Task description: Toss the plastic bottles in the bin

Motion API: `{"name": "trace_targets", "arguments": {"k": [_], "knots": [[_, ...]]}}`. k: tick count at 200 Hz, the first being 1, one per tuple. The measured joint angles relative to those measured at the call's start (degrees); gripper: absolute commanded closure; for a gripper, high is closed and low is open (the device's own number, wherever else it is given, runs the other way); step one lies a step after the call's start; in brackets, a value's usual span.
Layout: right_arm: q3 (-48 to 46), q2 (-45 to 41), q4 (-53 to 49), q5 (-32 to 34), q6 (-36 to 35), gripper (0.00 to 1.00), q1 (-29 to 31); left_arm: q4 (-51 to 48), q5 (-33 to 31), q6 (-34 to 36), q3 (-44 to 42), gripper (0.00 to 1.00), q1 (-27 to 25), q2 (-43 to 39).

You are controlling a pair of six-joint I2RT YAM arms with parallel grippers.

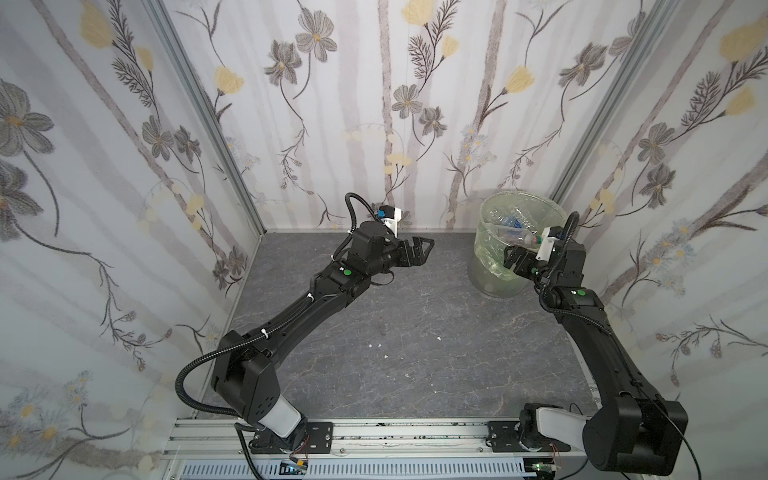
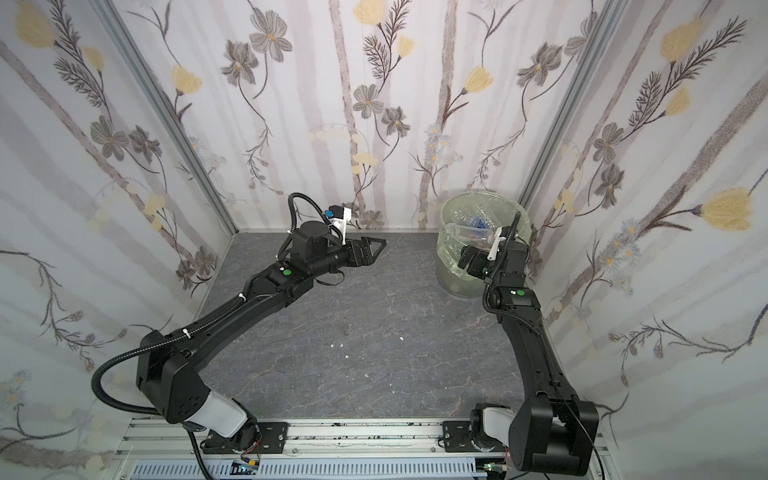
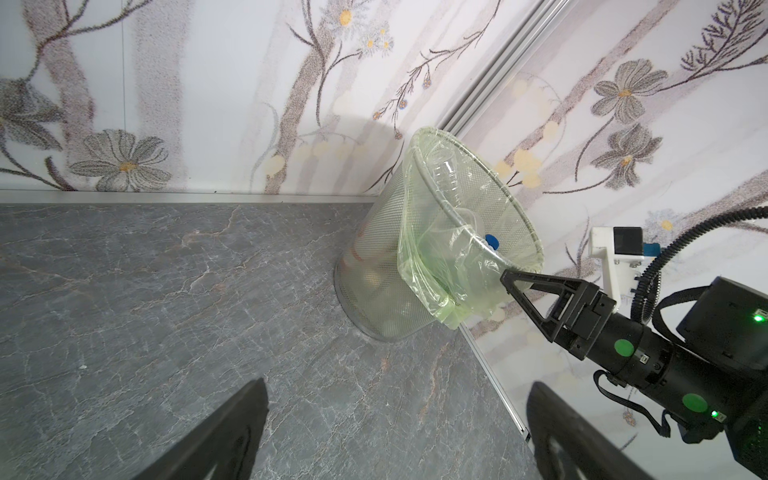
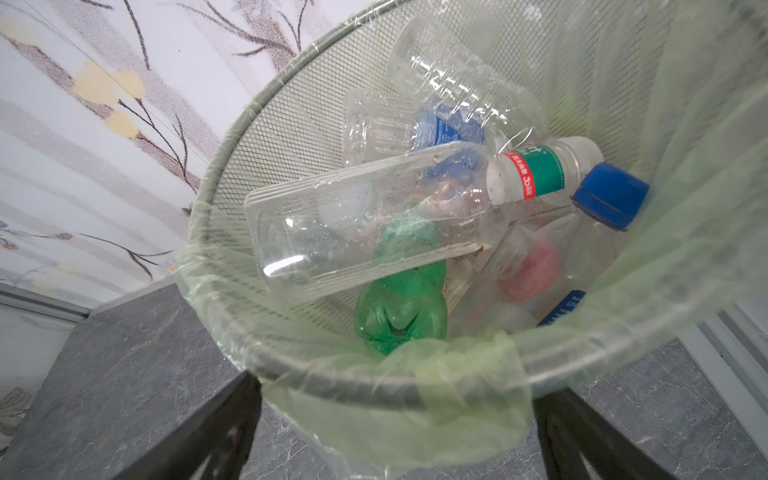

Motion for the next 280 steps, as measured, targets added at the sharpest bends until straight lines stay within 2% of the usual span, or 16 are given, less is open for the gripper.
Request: {"name": "trace_targets", "arguments": {"k": [43,76,115,140,153,170,203,234,280], "knots": [[-1.9,-2.0,0.6,-0.4,0.5,0.00,0.5,0.0,0.0,0.3,-0.5,0.00,0.4,0.4],[-5.3,-8.1,1.0,-0.2,0.4,0.00,1.9,0.0,-2.8,2.8,-3.0,0.00,0.7,-1.2],[-12.4,-14.6,2.3,1.6,-0.2,0.00,3.6,4.0,-12.6,9.2,-13.2,0.00,0.8,-9.1],[-18.6,-17.0,5.3,3.3,-0.3,0.00,5.3,11.7,-22.1,14.4,-25.0,0.00,1.1,-16.9],[-21.7,-18.1,7.2,5.0,-0.6,0.00,6.2,17.0,-29.1,17.6,-32.1,0.00,1.7,-21.5],[-25.5,-19.2,11.1,7.8,-1.7,0.00,7.0,26.2,-37.2,21.5,-41.9,0.00,5.1,-26.4],[-33.7,-20.3,21.2,11.5,-4.4,0.00,8.2,39.8,-46.0,24.3,-56.6,0.00,14.1,-28.5],[-39.0,-20.0,31.4,15.4,-9.3,0.00,10.0,49.7,-46.9,24.6,-64.6,0.00,21.6,-22.4],[-45.7,-17.3,45.4,21.1,-14.2,0.00,10.3,58.6,-43.3,25.8,-68.5,0.00,26.2,-14.2]]}}
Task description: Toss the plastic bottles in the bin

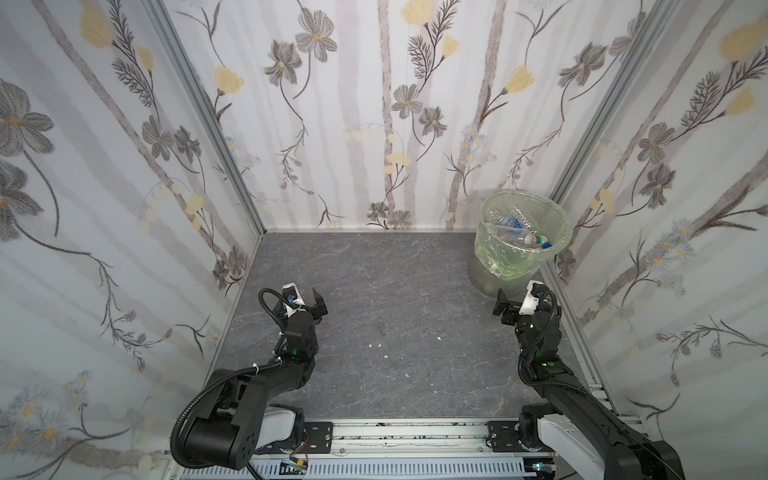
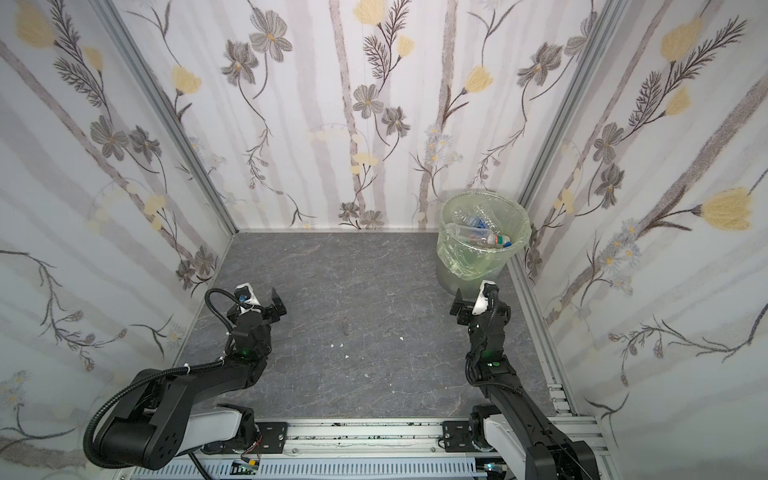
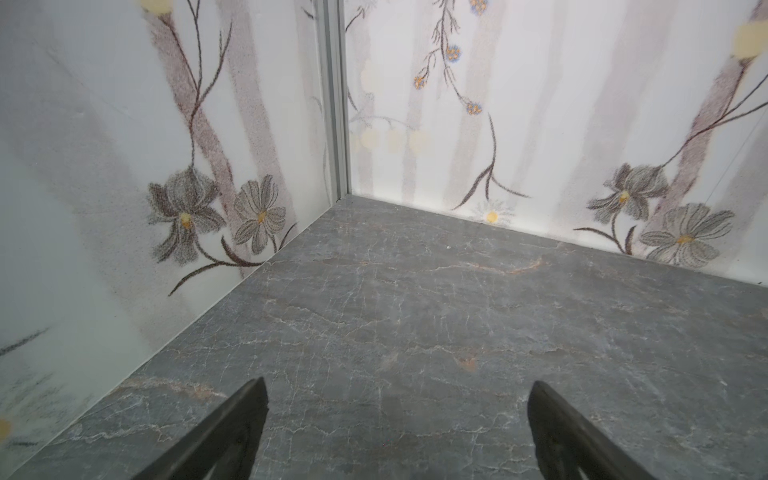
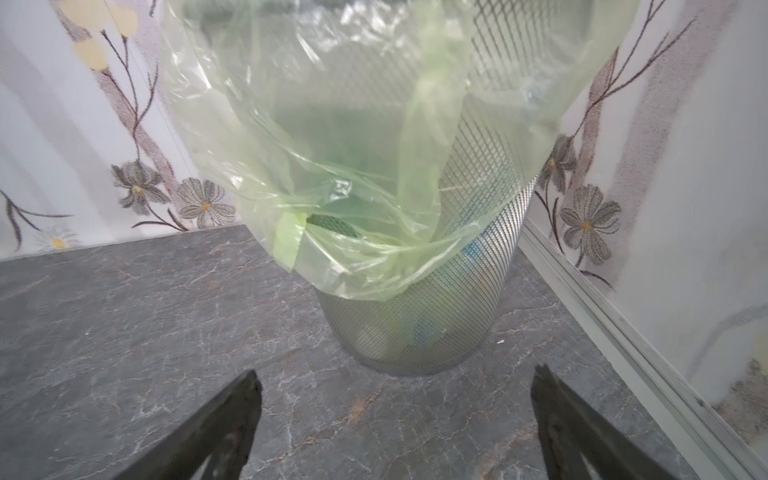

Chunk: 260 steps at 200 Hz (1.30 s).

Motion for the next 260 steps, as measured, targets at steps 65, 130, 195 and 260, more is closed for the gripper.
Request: {"name": "trace_targets", "arguments": {"k": [65,130,195,260], "knots": [[-5.6,8.9,21.3,4.0,-3.7,0.00,-0.4,17.1,8.5,0.1,-3.2,0.00,5.4,11.7],[-5.5,24.4,39.0,4.0,-5.8,0.00,-1.1,23.8,14.5,0.0,-2.5,0.00,6.9,15.9],[-2.6,25.0,41.2,4.6,-5.1,0.00,-2.1,21.9,14.4,-0.9,0.6,0.00,7.6,15.9],[-2.4,25.0,40.3,4.9,-4.7,0.00,-2.3,19.9,14.6,-1.3,0.8,0.00,7.7,15.8]]}}
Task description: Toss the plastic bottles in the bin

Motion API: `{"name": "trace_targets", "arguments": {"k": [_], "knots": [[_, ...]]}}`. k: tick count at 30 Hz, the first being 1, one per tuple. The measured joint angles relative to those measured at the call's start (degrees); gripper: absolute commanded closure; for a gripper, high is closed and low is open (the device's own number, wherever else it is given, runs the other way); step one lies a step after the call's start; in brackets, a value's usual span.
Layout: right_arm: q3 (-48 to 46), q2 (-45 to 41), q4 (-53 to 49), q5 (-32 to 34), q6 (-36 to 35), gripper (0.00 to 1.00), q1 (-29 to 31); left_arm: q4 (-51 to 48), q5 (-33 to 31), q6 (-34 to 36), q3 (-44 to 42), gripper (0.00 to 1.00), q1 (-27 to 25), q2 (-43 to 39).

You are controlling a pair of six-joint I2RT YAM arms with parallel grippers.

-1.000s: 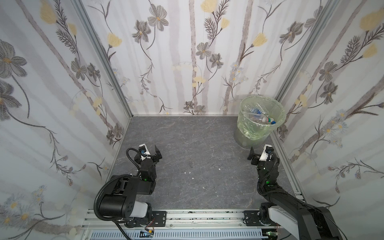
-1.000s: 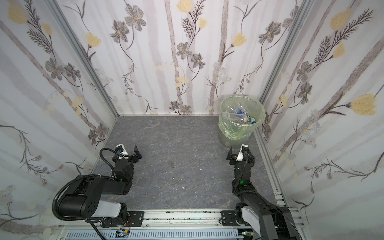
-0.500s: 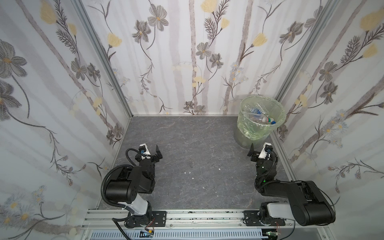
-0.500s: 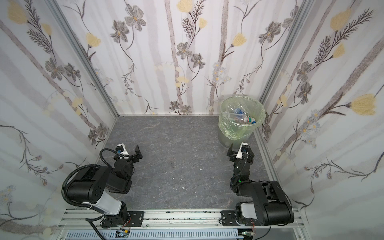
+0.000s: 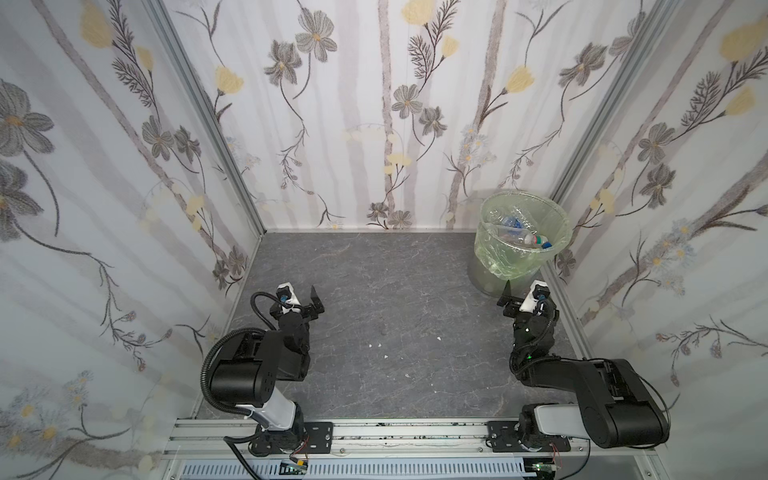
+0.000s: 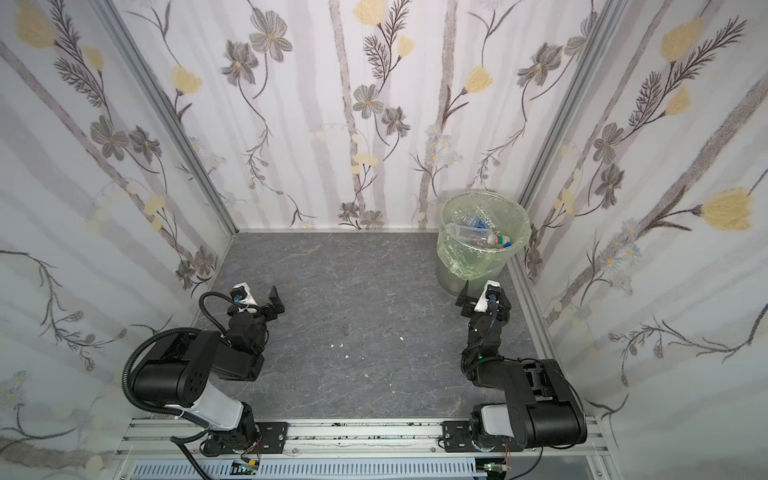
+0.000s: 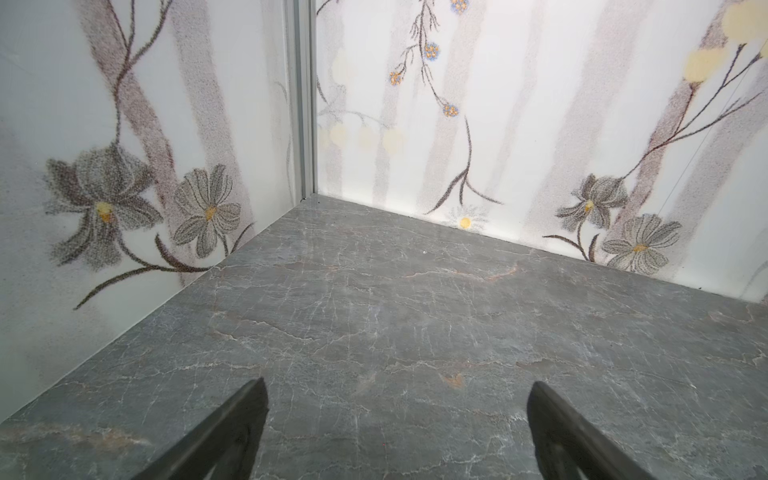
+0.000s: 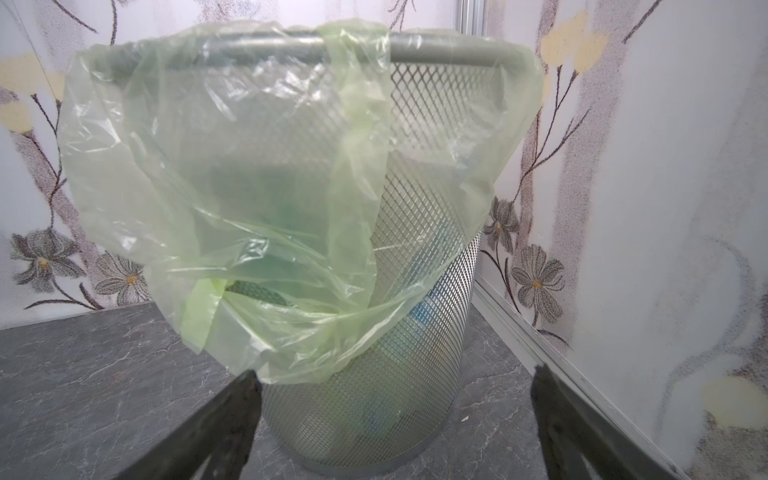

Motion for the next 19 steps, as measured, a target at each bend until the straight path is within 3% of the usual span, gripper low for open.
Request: {"name": "trace_targets", "arguments": {"k": [19], "knots": [[1.0,0.1,-1.2,-2.4,0.9,0.00,-1.7,-0.4,0.0,0.0,0.0,0.00,0.0,0.0]]}}
